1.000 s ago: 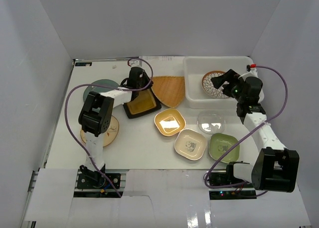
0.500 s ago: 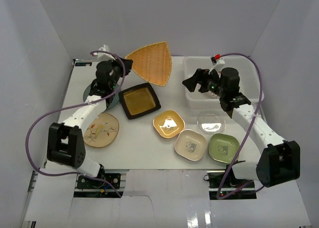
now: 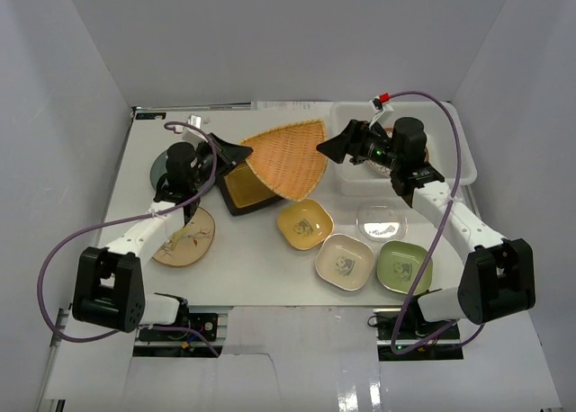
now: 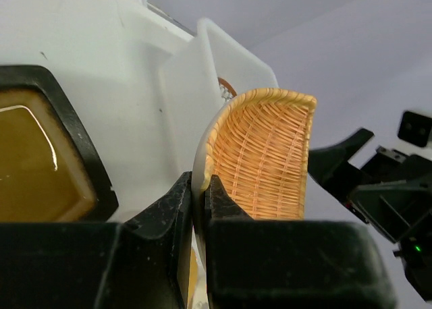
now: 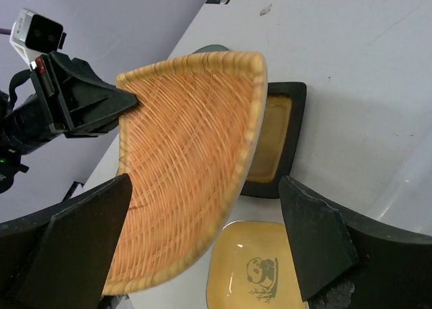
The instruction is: Place the plates into the plastic bin on the countertop
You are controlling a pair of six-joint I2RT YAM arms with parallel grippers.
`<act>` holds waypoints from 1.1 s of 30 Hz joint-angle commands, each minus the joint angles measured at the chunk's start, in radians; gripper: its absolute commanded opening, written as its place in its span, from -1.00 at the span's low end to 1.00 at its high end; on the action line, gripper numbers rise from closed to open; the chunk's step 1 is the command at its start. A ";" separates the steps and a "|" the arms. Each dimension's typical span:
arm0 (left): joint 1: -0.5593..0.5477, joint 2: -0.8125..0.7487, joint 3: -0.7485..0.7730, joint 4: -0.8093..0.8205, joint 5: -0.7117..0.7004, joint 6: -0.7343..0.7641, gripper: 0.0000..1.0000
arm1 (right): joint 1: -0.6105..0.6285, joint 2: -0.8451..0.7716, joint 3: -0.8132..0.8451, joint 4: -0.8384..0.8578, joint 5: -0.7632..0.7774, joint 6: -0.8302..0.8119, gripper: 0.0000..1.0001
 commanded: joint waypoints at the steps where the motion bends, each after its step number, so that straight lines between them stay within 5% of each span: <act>1: -0.014 -0.095 -0.016 0.133 0.116 -0.083 -1.00 | 0.007 0.034 0.001 0.103 -0.053 0.083 0.92; 3: -0.019 -0.113 -0.031 0.162 0.149 -0.091 -1.00 | 0.012 0.037 -0.012 0.118 -0.033 0.098 1.00; 6: -0.019 -0.136 -0.058 0.176 0.173 -0.094 -1.00 | 0.012 0.034 -0.012 0.117 0.002 0.112 0.72; 9: -0.019 -0.142 -0.059 0.164 0.183 -0.091 -1.00 | 0.012 0.040 0.005 0.096 0.004 0.106 0.08; 10: -0.019 -0.142 -0.064 0.164 0.191 -0.088 -1.00 | 0.012 0.040 0.013 0.094 0.007 0.106 -0.40; 11: -0.019 -0.142 -0.065 0.164 0.197 -0.086 -0.93 | 0.010 0.037 0.014 0.091 0.015 0.110 -0.73; 12: -0.019 -0.148 -0.064 0.130 0.197 -0.062 -0.63 | 0.006 0.028 0.014 0.091 0.033 0.113 -0.84; 14: -0.019 -0.167 -0.038 0.022 0.129 0.002 -0.16 | -0.026 0.006 0.017 0.091 0.048 0.115 -0.84; 15: -0.019 -0.177 -0.024 -0.126 0.081 0.045 0.27 | -0.046 0.002 0.022 0.091 0.051 0.129 -0.85; 17: -0.017 -0.210 0.007 -0.273 -0.126 0.156 0.47 | -0.127 -0.004 0.046 0.091 0.048 0.152 -0.85; 22: -0.014 -0.231 -0.045 -0.439 -0.377 0.199 0.54 | -0.356 0.003 0.093 0.088 0.041 0.238 -0.84; 28: -0.014 -0.165 -0.117 -0.425 -0.462 0.191 0.57 | -0.531 0.069 -0.008 0.091 0.179 0.305 -0.84; 33: -0.008 -0.072 -0.165 -0.309 -0.455 0.168 0.59 | -0.556 0.161 0.013 0.085 0.265 0.314 -0.85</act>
